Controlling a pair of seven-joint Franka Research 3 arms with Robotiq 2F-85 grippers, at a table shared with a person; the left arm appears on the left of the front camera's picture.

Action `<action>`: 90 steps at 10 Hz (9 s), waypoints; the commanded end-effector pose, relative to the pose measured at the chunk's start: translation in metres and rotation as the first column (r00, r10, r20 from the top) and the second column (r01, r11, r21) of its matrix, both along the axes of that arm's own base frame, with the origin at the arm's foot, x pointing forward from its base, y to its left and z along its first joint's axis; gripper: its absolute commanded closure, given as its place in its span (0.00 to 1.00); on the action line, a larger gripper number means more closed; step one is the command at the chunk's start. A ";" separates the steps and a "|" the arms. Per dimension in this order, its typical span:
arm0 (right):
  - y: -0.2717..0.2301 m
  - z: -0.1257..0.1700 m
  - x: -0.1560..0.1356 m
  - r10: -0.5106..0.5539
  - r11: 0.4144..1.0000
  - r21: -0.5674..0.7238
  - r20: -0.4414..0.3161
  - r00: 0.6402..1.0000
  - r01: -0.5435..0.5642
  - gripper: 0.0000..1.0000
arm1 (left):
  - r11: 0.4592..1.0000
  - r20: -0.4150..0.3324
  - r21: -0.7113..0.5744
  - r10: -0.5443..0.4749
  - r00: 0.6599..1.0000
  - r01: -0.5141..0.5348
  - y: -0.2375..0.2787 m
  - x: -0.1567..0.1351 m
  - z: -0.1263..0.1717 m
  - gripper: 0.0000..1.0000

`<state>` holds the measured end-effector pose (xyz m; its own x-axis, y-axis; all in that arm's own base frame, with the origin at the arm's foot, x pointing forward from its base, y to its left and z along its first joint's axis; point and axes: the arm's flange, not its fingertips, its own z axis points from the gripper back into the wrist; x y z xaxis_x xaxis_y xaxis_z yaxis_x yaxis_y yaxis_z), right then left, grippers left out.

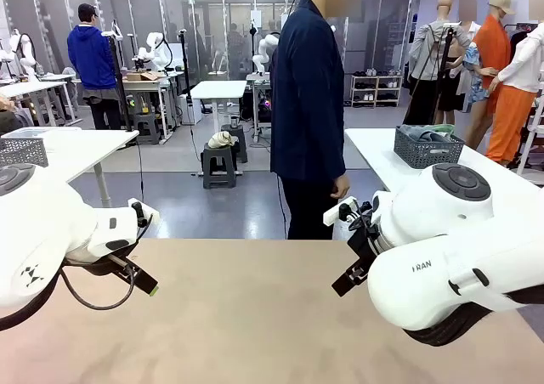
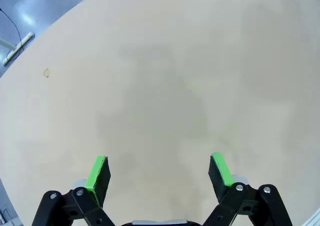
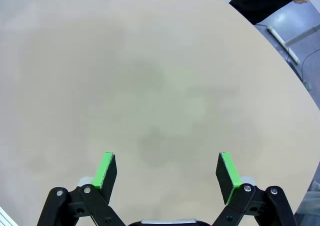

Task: Fold the towels and place them in the basket.
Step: When a person lays out a Towel with hook on the table, fold it in half twice.

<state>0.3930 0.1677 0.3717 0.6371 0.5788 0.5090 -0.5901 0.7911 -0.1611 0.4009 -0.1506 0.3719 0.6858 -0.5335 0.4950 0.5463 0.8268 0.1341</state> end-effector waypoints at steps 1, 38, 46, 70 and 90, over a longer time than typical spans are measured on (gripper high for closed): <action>0.000 0.000 0.000 -0.004 1.000 0.003 -0.001 1.000 0.004 0.00 | 1.000 0.000 0.000 0.001 1.000 -0.001 0.000 0.000 0.000 0.00; -0.103 0.396 -0.206 0.193 0.981 -0.024 0.162 0.968 -0.191 0.00 | 0.955 0.109 0.013 -0.296 0.949 0.297 0.122 -0.034 0.362 0.00; -0.161 0.463 -0.259 0.237 0.971 -0.008 0.201 0.951 -0.240 0.00 | 0.923 0.139 -0.025 -0.377 0.916 0.384 0.176 -0.070 0.443 0.00; -0.174 0.474 -0.276 0.227 0.971 0.028 0.210 0.951 -0.238 0.00 | 0.903 0.115 -0.030 -0.423 0.899 0.429 0.177 -0.095 0.456 0.00; -0.174 0.474 -0.276 0.227 0.971 0.028 0.210 0.951 -0.238 0.00 | 0.903 0.115 -0.030 -0.423 0.899 0.429 0.177 -0.095 0.456 0.00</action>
<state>0.1217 -0.0058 0.8444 0.3785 0.6677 0.6410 -0.7146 0.6509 -0.2561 0.3061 0.0275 0.8268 0.3565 -0.7319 0.5807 0.8255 0.5379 0.1712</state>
